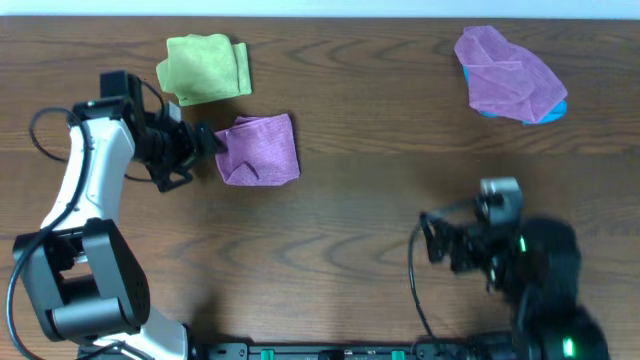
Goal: Fold the cloth
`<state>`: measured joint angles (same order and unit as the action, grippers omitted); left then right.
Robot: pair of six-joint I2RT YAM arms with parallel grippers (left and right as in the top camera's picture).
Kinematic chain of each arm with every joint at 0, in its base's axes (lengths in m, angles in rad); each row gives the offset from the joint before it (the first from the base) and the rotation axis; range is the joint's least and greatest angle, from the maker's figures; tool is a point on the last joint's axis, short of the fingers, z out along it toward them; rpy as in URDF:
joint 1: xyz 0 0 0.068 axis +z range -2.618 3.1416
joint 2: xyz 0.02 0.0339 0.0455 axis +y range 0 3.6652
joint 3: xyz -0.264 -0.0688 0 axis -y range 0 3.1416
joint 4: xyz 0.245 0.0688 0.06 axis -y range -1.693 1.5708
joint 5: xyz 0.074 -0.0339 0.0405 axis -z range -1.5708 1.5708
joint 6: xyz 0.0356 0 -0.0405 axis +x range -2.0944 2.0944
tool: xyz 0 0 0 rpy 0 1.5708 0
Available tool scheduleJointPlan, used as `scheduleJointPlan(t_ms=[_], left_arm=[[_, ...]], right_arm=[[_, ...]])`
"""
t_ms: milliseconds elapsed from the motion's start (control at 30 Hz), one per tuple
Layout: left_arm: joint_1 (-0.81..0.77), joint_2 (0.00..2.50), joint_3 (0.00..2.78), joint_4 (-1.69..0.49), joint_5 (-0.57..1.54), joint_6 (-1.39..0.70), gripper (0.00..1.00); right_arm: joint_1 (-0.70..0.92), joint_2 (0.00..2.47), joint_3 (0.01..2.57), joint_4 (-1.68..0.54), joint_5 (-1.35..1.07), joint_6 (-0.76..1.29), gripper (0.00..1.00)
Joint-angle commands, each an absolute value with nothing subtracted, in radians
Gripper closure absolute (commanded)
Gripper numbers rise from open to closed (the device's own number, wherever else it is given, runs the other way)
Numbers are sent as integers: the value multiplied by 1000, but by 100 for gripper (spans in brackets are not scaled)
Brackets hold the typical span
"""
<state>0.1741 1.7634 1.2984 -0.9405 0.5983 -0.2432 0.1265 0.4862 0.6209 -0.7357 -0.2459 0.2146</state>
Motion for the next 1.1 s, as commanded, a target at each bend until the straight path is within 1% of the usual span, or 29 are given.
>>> scheduleJointPlan(t_ms=[0,100,167,467,633,733,933,1067], left_arm=[[176,1748,1228,-901,666,-241,4],[176,1748,1158,-820,675,-273,5],[175,1748,1112,-748,695,-298,5],[167,1748,924,-418,720,-455,5],[130,1748,853,-246,720,-529,5],[104,1750,831,-170,686,-581,5],[33,1771,829,-70,579,-614,4],[0,1811,829,-3,535,-614,0]], right_arm=[[113,337,557,-765,-231,328,1],[113,250,542,-784,-232,348,1],[113,233,542,-781,-233,348,1],[113,234,542,-813,-240,347,1],[113,234,542,-851,-240,347,1],[113,234,542,-878,-239,347,1],[113,234,542,-919,-240,347,1],[113,234,542,-929,-240,347,1]])
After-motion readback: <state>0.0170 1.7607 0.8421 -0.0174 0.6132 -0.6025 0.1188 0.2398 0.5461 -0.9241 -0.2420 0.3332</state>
